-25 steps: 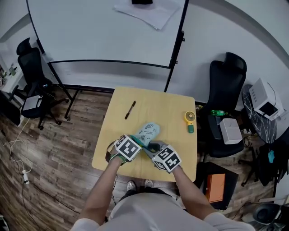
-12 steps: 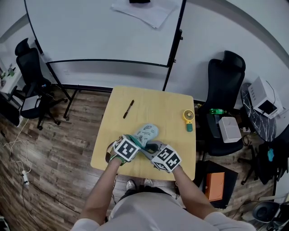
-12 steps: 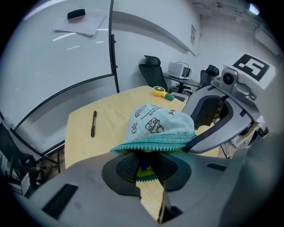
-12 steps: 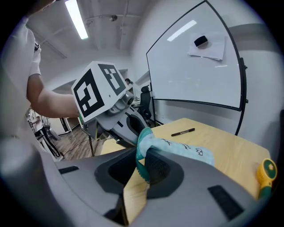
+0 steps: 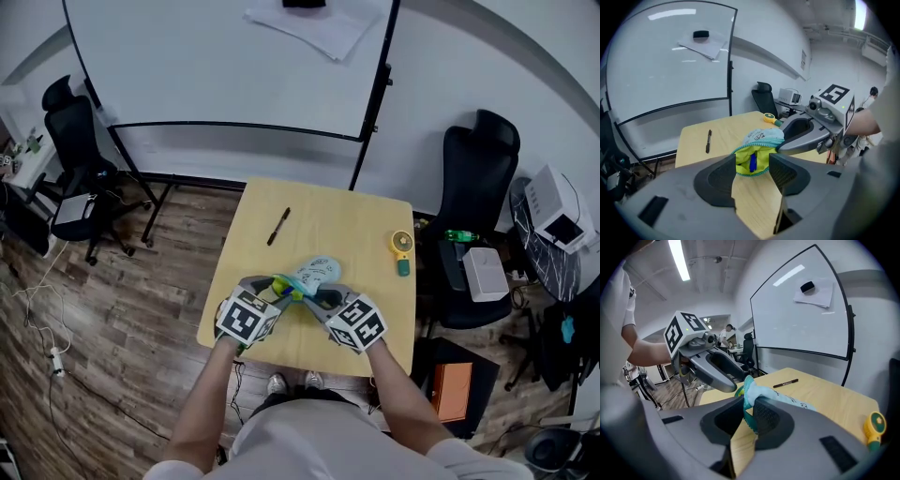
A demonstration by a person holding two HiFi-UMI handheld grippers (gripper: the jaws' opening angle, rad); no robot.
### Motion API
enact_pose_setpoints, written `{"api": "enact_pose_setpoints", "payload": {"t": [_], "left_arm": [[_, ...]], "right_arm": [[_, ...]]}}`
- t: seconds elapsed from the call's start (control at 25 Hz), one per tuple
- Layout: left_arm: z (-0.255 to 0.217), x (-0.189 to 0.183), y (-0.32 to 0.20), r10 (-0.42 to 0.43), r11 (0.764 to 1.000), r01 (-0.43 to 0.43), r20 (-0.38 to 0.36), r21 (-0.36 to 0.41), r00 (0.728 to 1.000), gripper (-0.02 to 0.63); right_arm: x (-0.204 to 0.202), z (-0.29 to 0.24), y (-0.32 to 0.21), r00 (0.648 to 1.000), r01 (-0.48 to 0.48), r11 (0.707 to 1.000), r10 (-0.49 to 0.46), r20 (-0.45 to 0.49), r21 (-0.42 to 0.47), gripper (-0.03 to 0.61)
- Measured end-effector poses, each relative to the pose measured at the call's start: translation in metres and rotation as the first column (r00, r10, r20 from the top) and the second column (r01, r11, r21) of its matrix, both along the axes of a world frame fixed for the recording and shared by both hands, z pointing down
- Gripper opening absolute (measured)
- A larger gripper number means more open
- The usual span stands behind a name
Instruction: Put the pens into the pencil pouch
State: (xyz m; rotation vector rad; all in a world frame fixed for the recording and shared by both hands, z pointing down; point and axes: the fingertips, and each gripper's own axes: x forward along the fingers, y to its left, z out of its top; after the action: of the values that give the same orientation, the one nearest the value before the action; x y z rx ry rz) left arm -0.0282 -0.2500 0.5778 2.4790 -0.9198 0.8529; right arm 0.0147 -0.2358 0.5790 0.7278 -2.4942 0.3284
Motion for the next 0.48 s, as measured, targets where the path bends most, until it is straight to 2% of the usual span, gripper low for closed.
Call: {"api": "enact_pose_setpoints", "payload": {"t": [0.08,0.2,0.32,0.48], "left_arm": [[-0.014,-0.013,-0.004,-0.064,0.997,0.067,-0.071,0.04,0.995,0.219],[-0.029,-0.036,-0.012,-0.151,0.98,0.168,-0.149,0.107,0.977,0.218],[-0.031,-0.059,-0.017,-0.214,0.962,0.239,-0.178,0.134,0.96,0.218],[-0.021,-0.079,-0.026,-0.264,0.952,0.286,-0.18,0.111,0.948,0.215]], "right_arm": [[0.002,-0.003,-0.007,1.0,-0.018,1.0,0.018,-0.004,0.009,0.058],[0.007,-0.008,-0.017,0.999,-0.052,0.998,0.052,-0.004,0.021,0.058],[0.009,-0.012,-0.023,0.997,-0.08,0.996,0.08,-0.002,0.028,0.058],[0.006,-0.015,-0.027,0.996,-0.09,0.995,0.091,-0.015,0.038,0.058]]}}
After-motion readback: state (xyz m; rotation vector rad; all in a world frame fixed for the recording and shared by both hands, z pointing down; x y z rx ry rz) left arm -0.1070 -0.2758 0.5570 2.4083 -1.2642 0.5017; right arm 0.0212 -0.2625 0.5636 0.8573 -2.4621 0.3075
